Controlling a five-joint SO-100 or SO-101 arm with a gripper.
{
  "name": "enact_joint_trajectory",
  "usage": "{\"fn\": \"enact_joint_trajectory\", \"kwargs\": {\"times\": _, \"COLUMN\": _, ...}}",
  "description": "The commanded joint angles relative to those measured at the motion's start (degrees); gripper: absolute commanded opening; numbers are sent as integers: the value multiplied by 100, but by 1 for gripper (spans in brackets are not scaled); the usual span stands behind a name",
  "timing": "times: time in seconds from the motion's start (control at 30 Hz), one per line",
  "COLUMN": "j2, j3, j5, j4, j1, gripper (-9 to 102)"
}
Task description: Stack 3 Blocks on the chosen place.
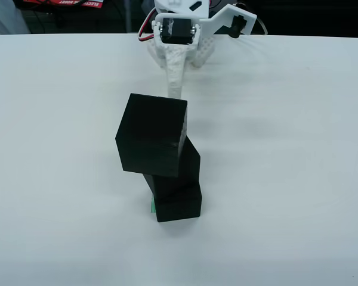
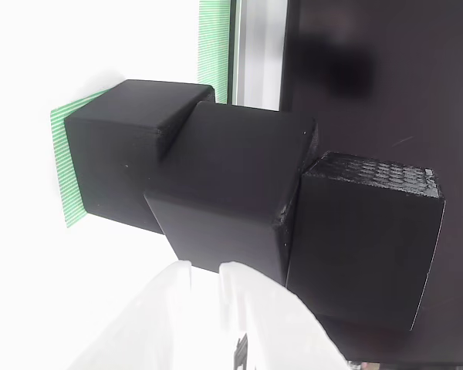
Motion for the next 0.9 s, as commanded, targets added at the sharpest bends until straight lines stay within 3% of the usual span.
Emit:
{"fn": "enact_joint_trajectory", "kwargs": {"times": 0.0, "j2": 97, "j3": 237, "j5": 35, "j4": 9, "j1": 9, "gripper": 0}}
{"fn": "enact_joint_trajectory", "kwargs": {"times": 0.87, "j2": 97, "j3": 237, "j5": 246, "j4": 0, "j1": 158, "gripper": 0}}
